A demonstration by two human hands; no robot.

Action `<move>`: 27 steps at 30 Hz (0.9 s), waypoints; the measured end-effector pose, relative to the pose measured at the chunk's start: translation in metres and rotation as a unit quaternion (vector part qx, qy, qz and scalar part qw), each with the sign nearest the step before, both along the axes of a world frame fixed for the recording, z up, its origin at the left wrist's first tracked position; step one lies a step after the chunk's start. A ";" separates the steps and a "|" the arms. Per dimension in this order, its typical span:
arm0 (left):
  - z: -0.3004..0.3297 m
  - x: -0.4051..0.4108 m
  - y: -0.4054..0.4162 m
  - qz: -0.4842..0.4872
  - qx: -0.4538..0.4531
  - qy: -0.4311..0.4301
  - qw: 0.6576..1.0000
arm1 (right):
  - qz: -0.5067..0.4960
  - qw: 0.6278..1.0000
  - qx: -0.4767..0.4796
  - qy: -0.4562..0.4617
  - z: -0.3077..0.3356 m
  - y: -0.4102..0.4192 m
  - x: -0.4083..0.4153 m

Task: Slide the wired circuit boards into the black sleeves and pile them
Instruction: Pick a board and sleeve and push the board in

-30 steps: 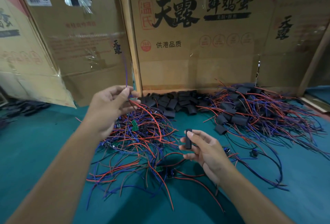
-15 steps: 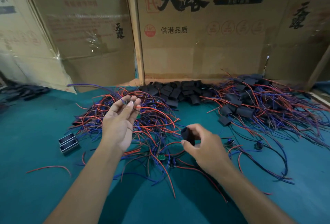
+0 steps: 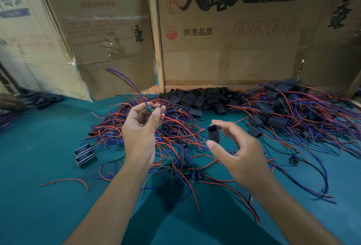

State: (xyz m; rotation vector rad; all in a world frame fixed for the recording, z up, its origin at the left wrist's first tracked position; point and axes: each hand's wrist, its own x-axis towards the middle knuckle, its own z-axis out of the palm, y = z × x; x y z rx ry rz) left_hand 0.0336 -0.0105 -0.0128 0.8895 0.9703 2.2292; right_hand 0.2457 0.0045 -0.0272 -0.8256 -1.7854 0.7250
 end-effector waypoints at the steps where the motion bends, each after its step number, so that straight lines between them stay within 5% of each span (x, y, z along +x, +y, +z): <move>1: -0.001 0.003 0.000 -0.002 0.004 0.015 1.000 | 0.035 0.999 0.010 -0.026 0.003 -0.003 -0.001; 7: -0.002 0.019 -0.003 -0.039 0.010 0.029 0.999 | 0.098 0.982 -0.058 -0.148 -0.011 -0.009 -0.012; 27: -0.004 0.017 -0.008 -0.103 -0.117 0.050 0.986 | 0.213 0.942 -0.252 0.060 -0.003 -0.006 -0.008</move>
